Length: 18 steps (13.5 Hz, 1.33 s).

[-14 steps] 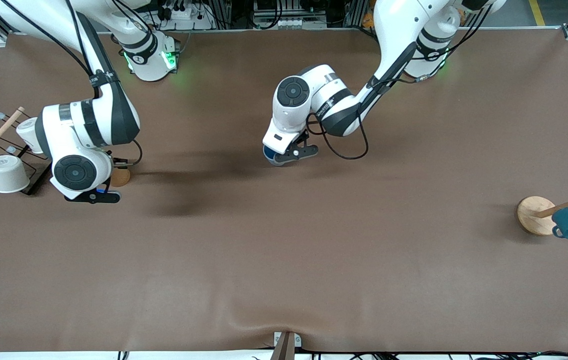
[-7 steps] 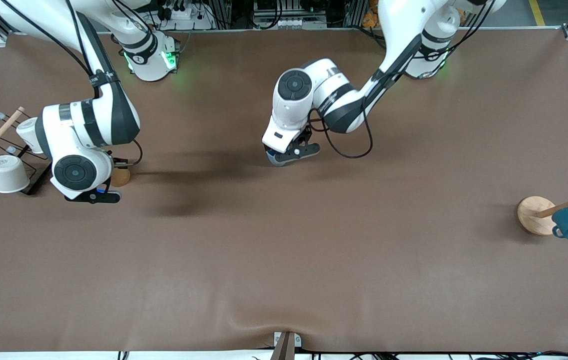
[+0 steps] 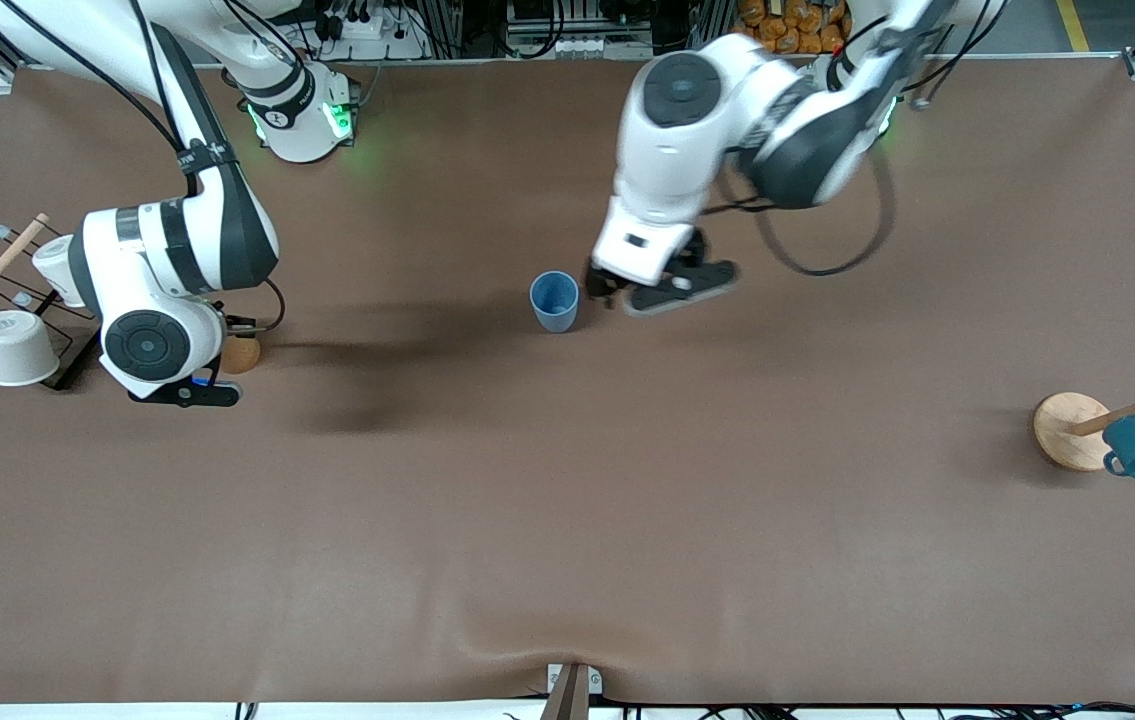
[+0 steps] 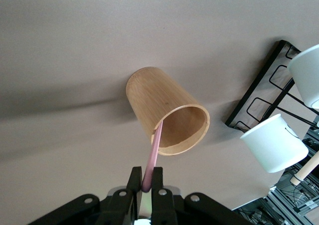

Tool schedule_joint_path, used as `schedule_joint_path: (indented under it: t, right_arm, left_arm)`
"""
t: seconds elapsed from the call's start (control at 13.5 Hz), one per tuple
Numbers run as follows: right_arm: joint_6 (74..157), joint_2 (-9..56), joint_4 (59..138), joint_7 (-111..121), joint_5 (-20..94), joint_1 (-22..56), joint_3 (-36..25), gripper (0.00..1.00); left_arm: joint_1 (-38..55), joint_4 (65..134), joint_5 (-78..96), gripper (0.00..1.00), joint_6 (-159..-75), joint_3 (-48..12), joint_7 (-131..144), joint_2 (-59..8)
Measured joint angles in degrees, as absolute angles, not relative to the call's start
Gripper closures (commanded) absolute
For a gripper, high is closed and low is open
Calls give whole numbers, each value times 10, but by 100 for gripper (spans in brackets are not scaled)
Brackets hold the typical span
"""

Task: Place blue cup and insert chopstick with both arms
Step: 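Place the blue cup with the left gripper while the right gripper grasps chopstick, then lift the pink chopstick out of the tan cup with the right gripper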

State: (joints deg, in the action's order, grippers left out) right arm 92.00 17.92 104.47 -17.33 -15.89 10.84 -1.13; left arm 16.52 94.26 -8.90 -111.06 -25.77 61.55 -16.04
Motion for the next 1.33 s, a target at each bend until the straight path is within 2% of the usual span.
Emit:
schedule_joint_path:
  t: [0.22,0.44,1.18,1.33]
  right_arm:
    - [920,178,1044,-174,-157,108,-11,89]
    - [920,176,1044,-174,-154,108,-12,89]
    - [897,152,1039,-173,-135,104,-12,91]
    - [894,149,1037,-173,-135,102,-13,93]
  left_arm:
    - [98,903,-89,0,-1045,-256,517,-149]
    - [40,879,-89,0,-1021,-255,459,-146]
    - [-99,870,-89,0,-950,-255,214,-83]
    - [-110,870,-85,0,-945,-229,130,-64]
